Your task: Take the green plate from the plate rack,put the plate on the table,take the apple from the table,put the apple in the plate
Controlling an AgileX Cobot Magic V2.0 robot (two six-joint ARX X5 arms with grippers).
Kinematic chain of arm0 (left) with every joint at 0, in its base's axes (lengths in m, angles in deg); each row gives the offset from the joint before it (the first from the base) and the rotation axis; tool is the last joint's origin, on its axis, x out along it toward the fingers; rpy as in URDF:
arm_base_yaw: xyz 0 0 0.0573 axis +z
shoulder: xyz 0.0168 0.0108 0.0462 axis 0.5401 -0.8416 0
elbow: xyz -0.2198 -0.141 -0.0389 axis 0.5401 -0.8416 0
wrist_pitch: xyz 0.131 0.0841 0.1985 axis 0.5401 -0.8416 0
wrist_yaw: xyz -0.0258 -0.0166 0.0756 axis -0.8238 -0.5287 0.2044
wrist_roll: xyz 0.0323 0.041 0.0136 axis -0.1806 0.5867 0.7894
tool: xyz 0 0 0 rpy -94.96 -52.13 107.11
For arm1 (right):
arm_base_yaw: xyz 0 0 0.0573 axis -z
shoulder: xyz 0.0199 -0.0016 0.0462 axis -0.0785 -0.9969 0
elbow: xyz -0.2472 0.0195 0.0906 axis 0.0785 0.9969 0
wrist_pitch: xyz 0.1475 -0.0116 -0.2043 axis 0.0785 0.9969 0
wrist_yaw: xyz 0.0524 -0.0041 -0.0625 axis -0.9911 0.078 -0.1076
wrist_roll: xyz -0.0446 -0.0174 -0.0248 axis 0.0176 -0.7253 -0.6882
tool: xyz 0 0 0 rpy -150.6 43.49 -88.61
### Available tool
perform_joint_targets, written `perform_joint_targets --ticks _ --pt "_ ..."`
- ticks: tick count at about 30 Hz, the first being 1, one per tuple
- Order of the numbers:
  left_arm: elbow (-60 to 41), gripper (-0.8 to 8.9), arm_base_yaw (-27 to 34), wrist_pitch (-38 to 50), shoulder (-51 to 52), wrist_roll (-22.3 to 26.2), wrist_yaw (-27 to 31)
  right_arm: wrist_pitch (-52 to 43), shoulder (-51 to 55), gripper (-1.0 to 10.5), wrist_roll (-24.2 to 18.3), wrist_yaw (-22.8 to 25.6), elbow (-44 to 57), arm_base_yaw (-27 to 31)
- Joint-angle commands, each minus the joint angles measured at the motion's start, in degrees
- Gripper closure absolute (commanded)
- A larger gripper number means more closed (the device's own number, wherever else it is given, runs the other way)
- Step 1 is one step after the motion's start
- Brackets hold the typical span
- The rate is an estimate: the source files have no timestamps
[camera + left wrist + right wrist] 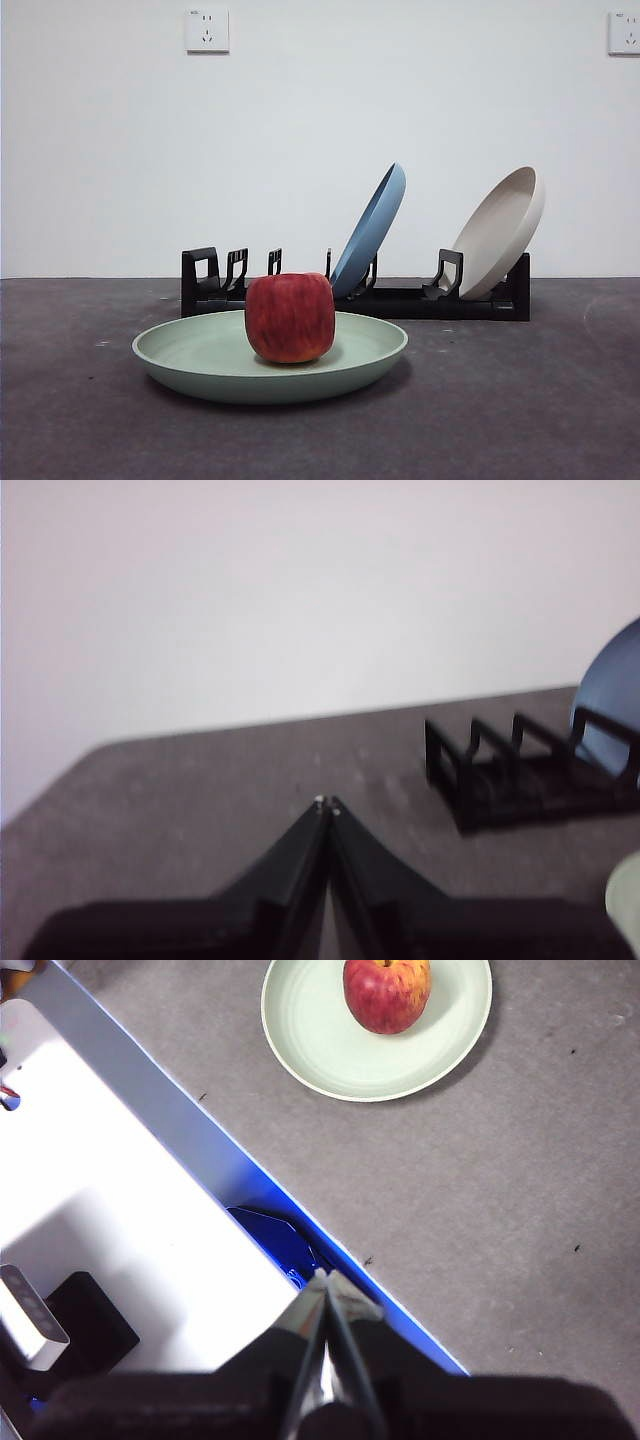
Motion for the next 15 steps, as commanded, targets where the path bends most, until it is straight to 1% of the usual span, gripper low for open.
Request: perform_joint_targets --ticks 1,9,15 --pt "-0.87 8.17 0.22 -3.34 0.17 -1.42 -0.33 0.74 0.07 9.5 0.5 0.02 -0.02 -0.04" --pt "-0.87 8.17 0.2 -13.29 0.15 -1.51 -0.55 0.74 0.09 9.5 0.5 0.02 -0.02 -0.04" --pt "-0.85 8.17 0.15 -13.11 0.15 -1.6 -0.33 0.74 0.15 9.5 0.5 0.02 -0.02 -0.04"
